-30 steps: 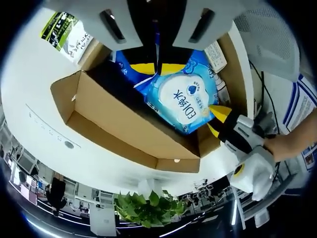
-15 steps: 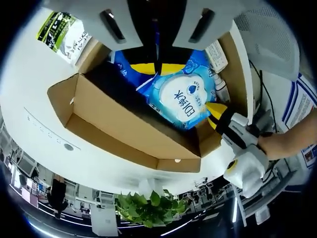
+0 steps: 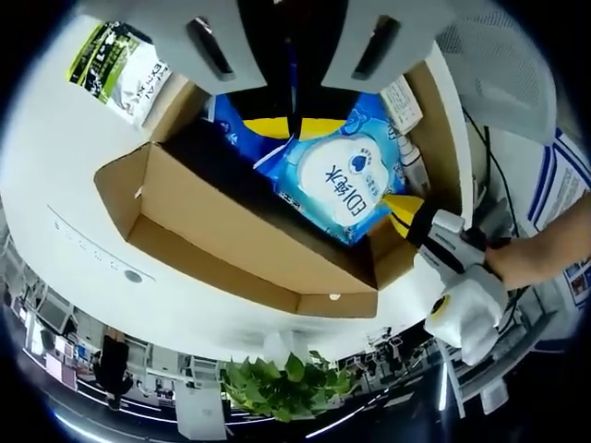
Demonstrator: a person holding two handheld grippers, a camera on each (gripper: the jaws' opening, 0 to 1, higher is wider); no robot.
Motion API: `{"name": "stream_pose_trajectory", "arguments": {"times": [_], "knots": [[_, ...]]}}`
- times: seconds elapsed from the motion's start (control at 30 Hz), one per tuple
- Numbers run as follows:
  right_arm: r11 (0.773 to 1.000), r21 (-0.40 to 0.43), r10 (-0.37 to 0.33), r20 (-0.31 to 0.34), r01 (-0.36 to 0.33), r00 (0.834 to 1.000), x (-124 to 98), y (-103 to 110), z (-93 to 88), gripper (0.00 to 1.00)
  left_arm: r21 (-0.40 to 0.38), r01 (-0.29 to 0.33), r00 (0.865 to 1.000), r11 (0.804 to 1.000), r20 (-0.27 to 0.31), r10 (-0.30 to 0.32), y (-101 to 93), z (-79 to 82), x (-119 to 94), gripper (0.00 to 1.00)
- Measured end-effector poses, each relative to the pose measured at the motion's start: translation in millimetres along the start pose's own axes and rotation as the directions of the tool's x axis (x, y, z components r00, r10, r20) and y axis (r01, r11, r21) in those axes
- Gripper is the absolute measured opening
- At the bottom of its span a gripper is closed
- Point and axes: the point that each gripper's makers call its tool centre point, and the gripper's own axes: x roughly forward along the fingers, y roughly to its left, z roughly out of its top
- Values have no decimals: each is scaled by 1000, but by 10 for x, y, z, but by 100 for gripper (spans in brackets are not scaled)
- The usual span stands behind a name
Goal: Operate the shoe box by opening the lid, removing the specified soft item, and placing it in the target area until the item is outside and the box remains undamaged.
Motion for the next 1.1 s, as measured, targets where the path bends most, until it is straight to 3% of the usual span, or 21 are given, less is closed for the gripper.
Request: {"name": "stream_pose_trajectory", "arguments": {"times": [1.1], "knots": [[999, 35, -12, 69, 9, 998, -409, -67, 208, 0, -1, -9, 993, 1000, 117, 9, -342, 186, -366, 0]]}}
